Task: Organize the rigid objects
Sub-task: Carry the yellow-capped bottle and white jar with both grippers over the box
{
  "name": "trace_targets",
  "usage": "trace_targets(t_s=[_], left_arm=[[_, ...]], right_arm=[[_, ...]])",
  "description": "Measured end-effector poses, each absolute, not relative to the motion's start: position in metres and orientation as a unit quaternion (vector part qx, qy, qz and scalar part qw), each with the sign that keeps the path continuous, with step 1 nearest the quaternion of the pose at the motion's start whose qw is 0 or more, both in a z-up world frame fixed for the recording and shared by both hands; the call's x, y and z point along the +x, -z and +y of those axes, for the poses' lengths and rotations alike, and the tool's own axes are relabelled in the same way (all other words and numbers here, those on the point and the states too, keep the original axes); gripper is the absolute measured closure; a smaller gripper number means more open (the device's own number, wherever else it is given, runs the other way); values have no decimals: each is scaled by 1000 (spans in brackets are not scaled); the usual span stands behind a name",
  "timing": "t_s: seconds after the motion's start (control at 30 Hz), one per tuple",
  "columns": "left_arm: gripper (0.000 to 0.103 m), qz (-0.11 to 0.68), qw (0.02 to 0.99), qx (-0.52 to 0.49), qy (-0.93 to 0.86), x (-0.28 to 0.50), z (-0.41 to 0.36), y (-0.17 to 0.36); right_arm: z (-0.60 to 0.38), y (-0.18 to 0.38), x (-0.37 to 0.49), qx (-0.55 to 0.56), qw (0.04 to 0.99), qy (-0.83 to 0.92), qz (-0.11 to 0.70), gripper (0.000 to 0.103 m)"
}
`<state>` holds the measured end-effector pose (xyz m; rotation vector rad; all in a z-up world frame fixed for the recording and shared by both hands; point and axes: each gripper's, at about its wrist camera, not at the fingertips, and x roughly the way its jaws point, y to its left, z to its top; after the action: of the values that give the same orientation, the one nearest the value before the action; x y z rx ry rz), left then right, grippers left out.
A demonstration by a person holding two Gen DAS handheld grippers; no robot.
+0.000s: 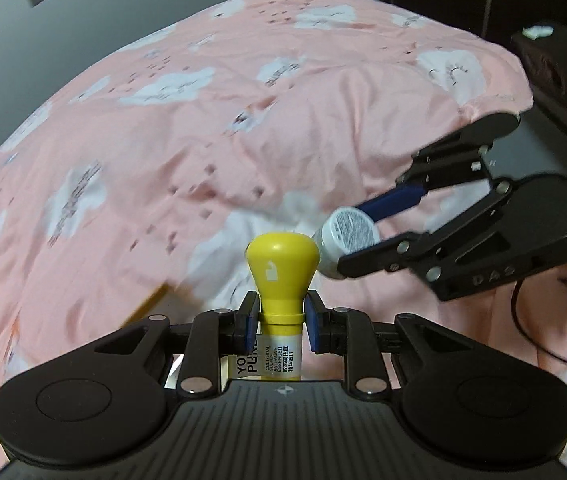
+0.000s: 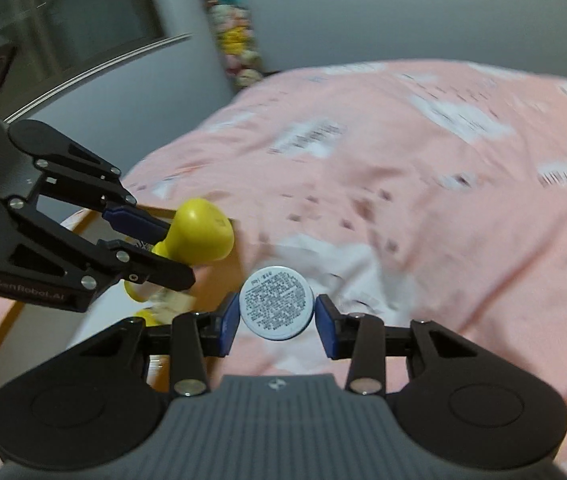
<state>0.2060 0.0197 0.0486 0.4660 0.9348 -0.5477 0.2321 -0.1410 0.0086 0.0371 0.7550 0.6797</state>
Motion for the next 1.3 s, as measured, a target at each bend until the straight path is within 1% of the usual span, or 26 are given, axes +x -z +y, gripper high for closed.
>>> trace_targets(t_s=[0.23,0.43,0.6,0.77,0.97,1.3], left_arm=[[76,460,837,209,210,171,73,-47],[76,485,823,226,194,145,103,-29],[76,496,800,262,212,132,109,-15],[76,505,779,294,225,130,111,-4],[76,505,774,302,232,131,115,8],[76,514,765,312,230,132,117,18]], right_arm=[[-86,-30,203,-25,847,-394,357,63],[-32,-26,181,-66,805,-450,380,63],[14,-1,178,-129,767,-468,419,63],[43,28,183,-168,738,-481,442,63],[68,52,195,-179,715,-488,468,63],[79,76,202,-190,696,-478,501,62]])
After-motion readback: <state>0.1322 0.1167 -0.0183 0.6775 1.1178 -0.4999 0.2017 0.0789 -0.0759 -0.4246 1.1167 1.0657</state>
